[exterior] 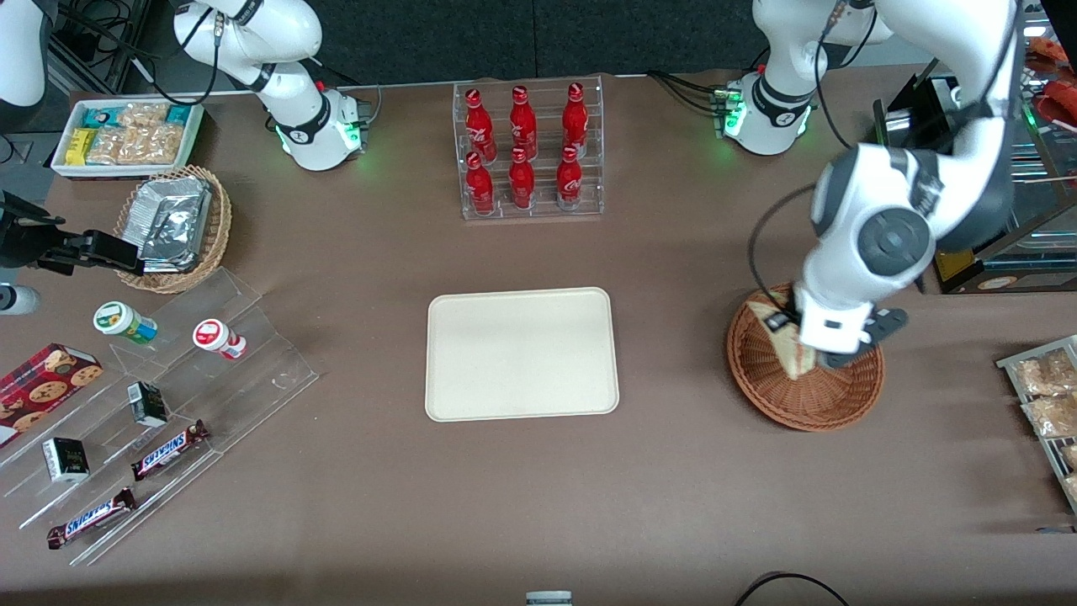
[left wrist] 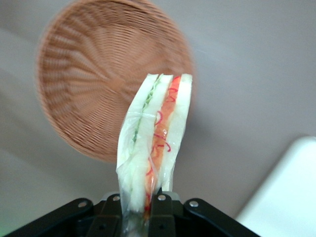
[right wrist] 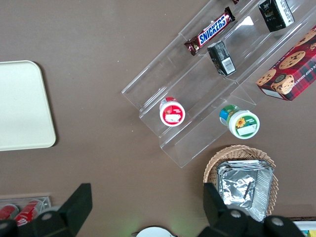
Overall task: Place sandwich from basket to tray
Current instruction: 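Lift the sandwich and carry it over the white tray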
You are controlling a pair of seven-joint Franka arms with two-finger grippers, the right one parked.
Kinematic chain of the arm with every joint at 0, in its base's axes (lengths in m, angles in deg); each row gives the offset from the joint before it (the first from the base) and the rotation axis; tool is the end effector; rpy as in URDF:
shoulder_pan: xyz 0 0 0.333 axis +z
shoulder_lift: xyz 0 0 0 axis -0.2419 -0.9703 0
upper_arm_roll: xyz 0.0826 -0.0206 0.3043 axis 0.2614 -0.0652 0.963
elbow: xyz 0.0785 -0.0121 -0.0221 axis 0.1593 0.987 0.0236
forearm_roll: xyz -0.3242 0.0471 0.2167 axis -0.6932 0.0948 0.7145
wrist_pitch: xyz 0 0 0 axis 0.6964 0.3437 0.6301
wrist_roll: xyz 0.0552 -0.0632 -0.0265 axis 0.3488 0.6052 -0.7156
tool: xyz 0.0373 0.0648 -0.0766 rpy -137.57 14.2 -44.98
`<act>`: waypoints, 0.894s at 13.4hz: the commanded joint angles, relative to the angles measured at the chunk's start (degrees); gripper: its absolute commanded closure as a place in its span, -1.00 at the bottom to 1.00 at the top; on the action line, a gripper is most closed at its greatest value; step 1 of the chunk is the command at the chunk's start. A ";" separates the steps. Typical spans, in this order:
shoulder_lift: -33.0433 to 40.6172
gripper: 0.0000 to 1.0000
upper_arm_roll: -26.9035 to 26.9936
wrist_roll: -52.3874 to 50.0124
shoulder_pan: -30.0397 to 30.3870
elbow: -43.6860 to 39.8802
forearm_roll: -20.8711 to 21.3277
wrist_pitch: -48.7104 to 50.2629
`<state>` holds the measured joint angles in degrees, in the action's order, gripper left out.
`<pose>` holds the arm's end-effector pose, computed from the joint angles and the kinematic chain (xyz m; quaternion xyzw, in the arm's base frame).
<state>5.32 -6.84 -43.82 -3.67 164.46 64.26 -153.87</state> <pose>0.5624 -0.1955 0.4262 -0.9671 -0.2468 0.0421 0.0445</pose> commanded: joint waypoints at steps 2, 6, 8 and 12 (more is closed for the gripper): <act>-6.28 1.00 0.06 -6.69 -11.38 -10.17 -1.35 0.91; -17.26 1.00 0.15 -10.31 -22.03 -21.68 -1.26 0.21; -22.71 1.00 0.24 -14.15 -25.55 -25.03 -1.00 -3.46; -29.57 1.00 0.15 -13.91 -28.64 -25.49 3.74 -12.25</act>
<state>-20.49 -7.50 -57.57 -30.52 141.91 65.71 -164.18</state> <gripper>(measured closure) 0.837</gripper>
